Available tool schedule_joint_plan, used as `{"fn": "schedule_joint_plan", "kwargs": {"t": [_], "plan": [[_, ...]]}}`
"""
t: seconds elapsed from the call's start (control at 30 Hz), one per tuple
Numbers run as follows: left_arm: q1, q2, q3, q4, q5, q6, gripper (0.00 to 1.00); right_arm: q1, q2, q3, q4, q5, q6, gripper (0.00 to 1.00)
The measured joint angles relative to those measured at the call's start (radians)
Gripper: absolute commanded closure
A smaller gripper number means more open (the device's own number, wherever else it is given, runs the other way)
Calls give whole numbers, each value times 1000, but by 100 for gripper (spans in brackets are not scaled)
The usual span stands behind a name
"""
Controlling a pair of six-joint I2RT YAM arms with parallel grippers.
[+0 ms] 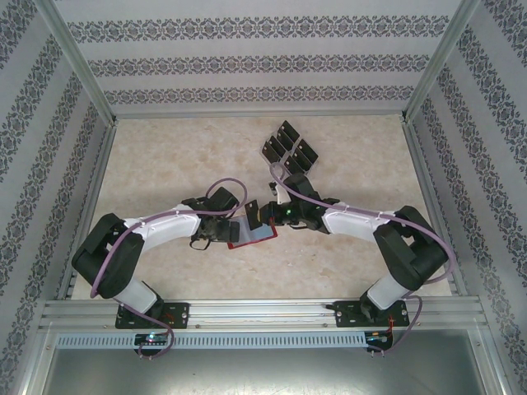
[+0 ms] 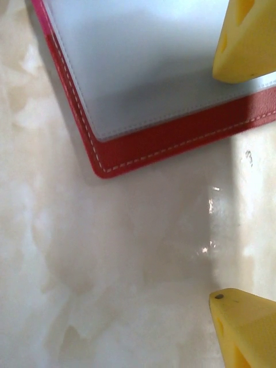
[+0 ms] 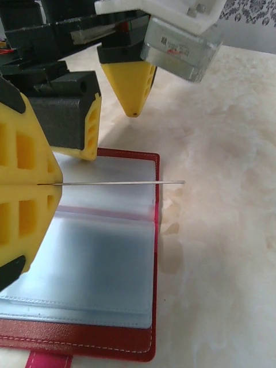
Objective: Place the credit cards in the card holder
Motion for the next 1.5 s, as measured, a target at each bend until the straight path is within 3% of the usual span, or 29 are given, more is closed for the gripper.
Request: {"fn": "schedule_joint_plan", "kwargs": {"t": [1.5], "plan": [[1, 7, -6, -11, -35, 0, 7, -34, 147, -70, 183, -139, 61, 100]]}}
